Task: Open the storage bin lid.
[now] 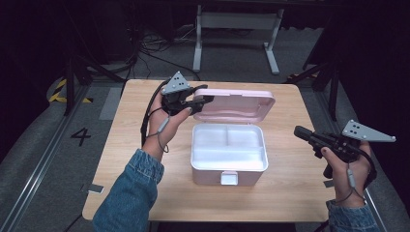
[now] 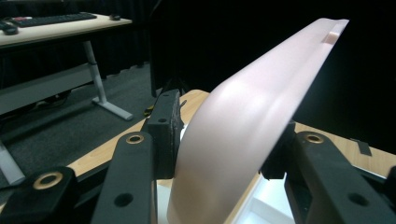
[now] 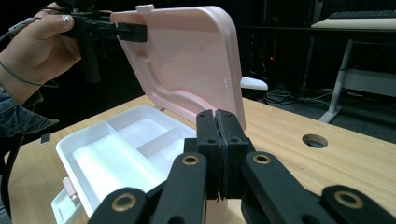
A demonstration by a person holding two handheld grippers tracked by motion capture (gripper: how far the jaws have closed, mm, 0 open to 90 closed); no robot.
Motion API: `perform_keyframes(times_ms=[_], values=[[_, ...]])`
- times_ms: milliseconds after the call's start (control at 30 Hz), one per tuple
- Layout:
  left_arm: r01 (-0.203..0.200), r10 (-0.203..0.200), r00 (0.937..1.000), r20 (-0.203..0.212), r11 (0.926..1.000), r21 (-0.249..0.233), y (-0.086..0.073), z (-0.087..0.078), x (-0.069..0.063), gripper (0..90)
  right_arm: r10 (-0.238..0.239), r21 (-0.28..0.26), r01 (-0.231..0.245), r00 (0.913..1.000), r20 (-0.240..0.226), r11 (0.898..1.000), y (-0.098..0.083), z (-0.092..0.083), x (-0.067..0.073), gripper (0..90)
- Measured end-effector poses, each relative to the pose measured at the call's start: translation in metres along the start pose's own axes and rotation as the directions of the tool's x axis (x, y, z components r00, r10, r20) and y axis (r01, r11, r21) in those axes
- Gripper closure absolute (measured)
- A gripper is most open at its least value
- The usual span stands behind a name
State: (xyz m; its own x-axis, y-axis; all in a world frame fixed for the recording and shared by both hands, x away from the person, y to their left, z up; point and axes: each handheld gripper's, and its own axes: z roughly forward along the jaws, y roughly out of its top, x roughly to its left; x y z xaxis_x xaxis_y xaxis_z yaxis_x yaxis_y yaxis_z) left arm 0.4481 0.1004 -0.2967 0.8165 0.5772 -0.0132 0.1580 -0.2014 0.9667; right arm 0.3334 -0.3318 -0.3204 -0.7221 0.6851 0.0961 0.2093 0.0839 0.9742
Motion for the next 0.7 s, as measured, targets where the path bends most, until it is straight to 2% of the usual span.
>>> perform_keyframes(times_ms=[367, 567, 700], values=[[0.017, -0.017, 0.999, -0.041, 0.9998, -0.008, 0.0, 0.011, 0.01, 58.4, 0.0, 0.011, 0.0, 1.0, -0.002, 1.0, -0.002, 0.002, -0.001, 88.7], [0.009, -0.009, 0.998, -0.063, 0.9999, 0.013, 0.002, 0.018, 0.016, 58.1, -0.001, 0.014, 0.001, 1.0, 0.002, 1.0, -0.002, 0.003, -0.001, 88.4], [0.028, -0.028, 0.9975, -0.065, 0.9996, 0.003, 0.0, 0.022, 0.022, 57.9, -0.003, 0.024, 0.003, 1.0, 0.001, 1.0, -0.002, 0.003, -0.001, 88.4]])
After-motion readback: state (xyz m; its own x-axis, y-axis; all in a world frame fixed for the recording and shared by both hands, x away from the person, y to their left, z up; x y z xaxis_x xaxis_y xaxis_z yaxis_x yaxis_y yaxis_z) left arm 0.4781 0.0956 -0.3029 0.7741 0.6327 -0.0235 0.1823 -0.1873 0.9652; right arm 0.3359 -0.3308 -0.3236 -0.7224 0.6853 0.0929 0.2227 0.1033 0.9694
